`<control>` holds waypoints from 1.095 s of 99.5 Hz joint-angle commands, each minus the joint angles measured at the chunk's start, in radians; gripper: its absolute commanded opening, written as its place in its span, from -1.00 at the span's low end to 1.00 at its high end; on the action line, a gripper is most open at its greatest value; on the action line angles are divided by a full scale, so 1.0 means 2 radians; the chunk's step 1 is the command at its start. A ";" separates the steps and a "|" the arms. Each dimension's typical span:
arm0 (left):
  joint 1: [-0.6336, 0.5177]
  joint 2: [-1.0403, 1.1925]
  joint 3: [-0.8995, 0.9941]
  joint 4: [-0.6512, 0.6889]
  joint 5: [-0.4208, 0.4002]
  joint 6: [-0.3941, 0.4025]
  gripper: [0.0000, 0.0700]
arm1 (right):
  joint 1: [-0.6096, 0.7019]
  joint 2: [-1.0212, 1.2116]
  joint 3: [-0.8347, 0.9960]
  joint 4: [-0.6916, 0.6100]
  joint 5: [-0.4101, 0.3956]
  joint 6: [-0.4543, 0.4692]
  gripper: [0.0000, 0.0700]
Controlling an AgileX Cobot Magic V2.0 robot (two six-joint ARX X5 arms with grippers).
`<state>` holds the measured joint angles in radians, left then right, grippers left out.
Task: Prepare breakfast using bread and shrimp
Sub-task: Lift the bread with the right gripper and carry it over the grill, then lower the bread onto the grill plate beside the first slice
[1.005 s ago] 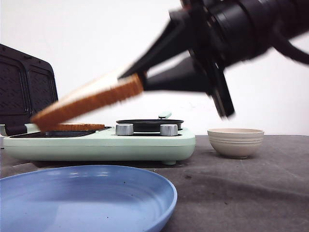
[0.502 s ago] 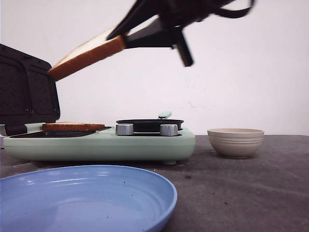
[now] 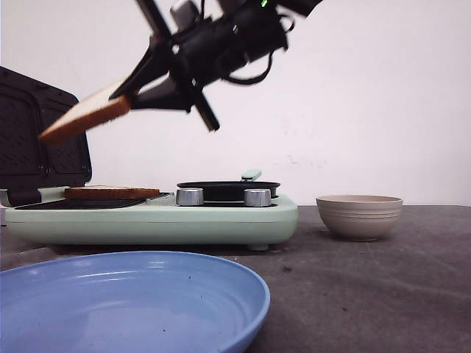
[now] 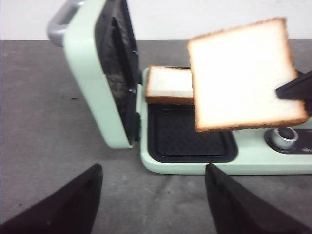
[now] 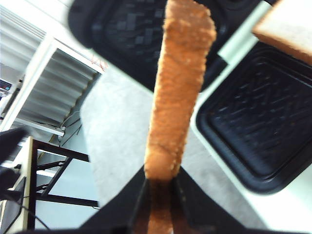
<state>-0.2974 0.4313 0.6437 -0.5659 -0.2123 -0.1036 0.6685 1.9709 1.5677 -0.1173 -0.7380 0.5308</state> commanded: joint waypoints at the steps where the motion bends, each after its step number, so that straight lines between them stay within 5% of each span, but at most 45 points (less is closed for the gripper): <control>1: -0.001 0.000 0.002 0.007 -0.003 -0.002 0.01 | 0.005 0.028 0.026 0.002 -0.006 0.004 -1.00; 109: -0.001 0.000 0.002 0.012 -0.002 -0.023 0.01 | 0.028 0.098 0.055 0.042 0.043 0.040 -1.00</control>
<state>-0.2974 0.4313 0.6437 -0.5510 -0.2123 -0.1448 0.7139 2.1422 1.6512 -0.0483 -0.6537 0.6037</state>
